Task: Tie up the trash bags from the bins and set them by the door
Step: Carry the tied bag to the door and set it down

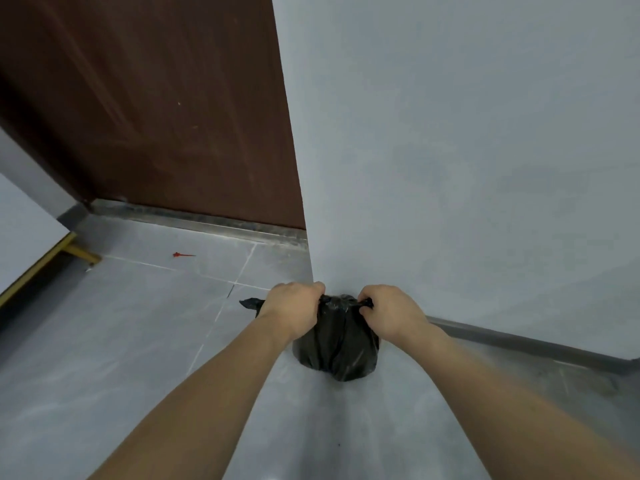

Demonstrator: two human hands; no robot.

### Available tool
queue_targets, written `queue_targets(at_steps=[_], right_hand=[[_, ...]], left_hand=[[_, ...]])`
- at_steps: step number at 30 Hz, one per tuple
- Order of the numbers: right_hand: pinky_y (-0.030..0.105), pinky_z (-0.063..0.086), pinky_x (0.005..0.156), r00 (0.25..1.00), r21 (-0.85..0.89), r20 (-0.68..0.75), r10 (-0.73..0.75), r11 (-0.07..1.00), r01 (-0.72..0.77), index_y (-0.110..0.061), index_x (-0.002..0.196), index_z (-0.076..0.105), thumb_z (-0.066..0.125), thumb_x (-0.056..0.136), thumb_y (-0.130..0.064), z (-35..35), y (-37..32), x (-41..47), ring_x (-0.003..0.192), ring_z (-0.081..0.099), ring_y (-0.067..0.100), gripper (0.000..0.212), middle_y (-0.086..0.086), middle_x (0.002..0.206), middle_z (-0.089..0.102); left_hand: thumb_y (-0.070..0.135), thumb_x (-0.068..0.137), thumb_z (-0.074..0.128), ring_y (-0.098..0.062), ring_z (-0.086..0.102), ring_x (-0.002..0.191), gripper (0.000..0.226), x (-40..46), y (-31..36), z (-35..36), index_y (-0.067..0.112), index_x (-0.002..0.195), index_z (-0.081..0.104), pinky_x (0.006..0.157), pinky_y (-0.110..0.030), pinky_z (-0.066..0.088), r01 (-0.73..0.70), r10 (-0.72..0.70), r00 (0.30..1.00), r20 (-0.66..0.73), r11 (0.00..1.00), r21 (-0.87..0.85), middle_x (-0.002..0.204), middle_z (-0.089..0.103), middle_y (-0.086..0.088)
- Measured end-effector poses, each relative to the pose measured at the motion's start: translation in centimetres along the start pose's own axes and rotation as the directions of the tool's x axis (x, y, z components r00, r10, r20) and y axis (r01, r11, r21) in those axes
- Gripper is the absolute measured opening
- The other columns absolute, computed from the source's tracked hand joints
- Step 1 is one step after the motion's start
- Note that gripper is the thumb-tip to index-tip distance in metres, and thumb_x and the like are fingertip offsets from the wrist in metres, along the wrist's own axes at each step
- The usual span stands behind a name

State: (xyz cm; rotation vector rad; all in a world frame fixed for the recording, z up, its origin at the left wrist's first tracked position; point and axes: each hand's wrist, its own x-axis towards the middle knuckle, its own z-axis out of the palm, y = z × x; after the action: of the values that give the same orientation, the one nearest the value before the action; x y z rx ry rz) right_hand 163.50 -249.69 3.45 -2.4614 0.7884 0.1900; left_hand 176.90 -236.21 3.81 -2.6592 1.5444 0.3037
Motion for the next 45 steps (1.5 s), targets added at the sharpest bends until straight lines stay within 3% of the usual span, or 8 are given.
queue_targets(at_steps=[4,7,10,14,19,26,32,45], right_hand=[[0.033,0.050,0.082,1.000,-0.026,-0.014,0.014,1.000,-0.014,-0.017,0.111,0.064,0.045,0.092,-0.020,1.7,1.5,1.2,0.102,0.059,0.025,0.027,0.006,0.112,0.066],[0.034,0.050,0.083,0.999,-0.074,-0.028,0.022,0.997,-0.024,-0.017,0.112,0.064,0.045,0.092,-0.021,2.2,2.1,1.3,0.102,0.059,0.027,0.028,0.006,0.112,0.066],[0.036,0.047,0.087,0.999,-0.133,-0.040,0.028,0.991,-0.033,-0.017,0.116,0.060,0.045,0.089,-0.021,1.6,2.3,0.4,0.106,0.058,0.028,0.031,0.007,0.116,0.064],[0.035,0.035,0.105,0.999,-0.162,-0.045,0.022,0.986,-0.029,-0.016,0.135,0.044,0.047,0.091,-0.026,-1.7,1.2,-2.6,0.127,0.044,0.026,0.046,0.004,0.138,0.049],[0.032,0.022,0.115,0.999,-0.123,-0.046,0.006,0.992,-0.012,-0.011,0.143,0.035,0.048,0.093,-0.027,-10.1,-3.3,-8.6,0.138,0.031,0.023,0.054,0.006,0.148,0.038],[0.032,0.018,0.117,0.996,-0.104,-0.085,0.036,0.994,-0.045,-0.009,0.145,0.030,0.046,0.094,-0.026,-29.9,-11.9,-20.0,0.139,0.028,0.023,0.057,0.007,0.151,0.034],[0.034,0.017,0.118,0.989,-0.107,-0.137,0.058,0.992,-0.073,-0.009,0.145,0.030,0.045,0.094,-0.027,-45.0,-18.9,-31.8,0.140,0.026,0.024,0.056,0.007,0.151,0.033],[0.036,0.018,0.118,0.948,0.000,-0.241,0.208,0.977,-0.214,-0.008,0.144,0.032,0.046,0.092,-0.022,-51.7,-22.5,-44.0,0.141,0.026,0.025,0.056,0.009,0.151,0.034]], left_hand=[[0.012,0.090,0.044,-0.026,0.042,0.065,0.011,1.4,0.4,2.7,0.018,0.083,0.038,0.069,-0.034,0.032,0.009,-0.008,1.000,-0.006,0.999,0.033,0.086,0.066,-0.009],[0.010,0.089,0.044,-0.028,0.054,0.077,0.009,1.9,0.9,3.3,0.019,0.086,0.041,0.078,-0.036,0.037,0.008,-0.008,1.000,0.000,0.999,0.053,0.089,0.064,-0.008],[0.022,0.088,0.045,-0.026,0.052,0.104,0.024,1.2,1.1,2.9,0.017,0.110,0.051,0.092,-0.038,0.038,-0.078,0.077,0.997,0.007,0.992,0.103,0.110,0.058,-0.004],[0.037,0.089,0.043,-0.023,0.043,0.123,0.047,-1.6,1.7,-0.3,0.016,0.131,0.045,0.110,-0.039,0.028,-0.164,0.167,0.986,-0.015,0.980,0.115,0.133,0.048,-0.003],[0.033,0.096,0.042,-0.025,0.034,0.133,0.046,-6.0,3.3,-10.2,0.012,0.137,0.042,0.116,-0.038,0.018,-0.115,0.121,0.989,-0.083,0.991,0.070,0.143,0.042,-0.006],[0.032,0.099,0.038,-0.022,0.018,0.146,0.056,-14.1,7.2,-33.1,0.008,0.148,0.029,0.119,-0.036,0.000,-0.047,0.045,0.985,-0.168,0.999,-0.006,0.155,0.031,-0.008],[0.030,0.098,0.045,-0.026,0.025,0.144,0.054,-23.5,10.6,-50.2,0.005,0.146,0.036,0.119,-0.037,0.007,0.033,-0.058,0.966,-0.251,0.994,-0.105,0.151,0.039,-0.011],[0.031,0.101,0.039,-0.024,0.018,0.146,0.053,-30.1,13.9,-60.2,0.007,0.148,0.032,0.121,-0.038,0.003,-0.086,0.086,0.957,-0.279,0.996,0.010,0.155,0.032,-0.008]])
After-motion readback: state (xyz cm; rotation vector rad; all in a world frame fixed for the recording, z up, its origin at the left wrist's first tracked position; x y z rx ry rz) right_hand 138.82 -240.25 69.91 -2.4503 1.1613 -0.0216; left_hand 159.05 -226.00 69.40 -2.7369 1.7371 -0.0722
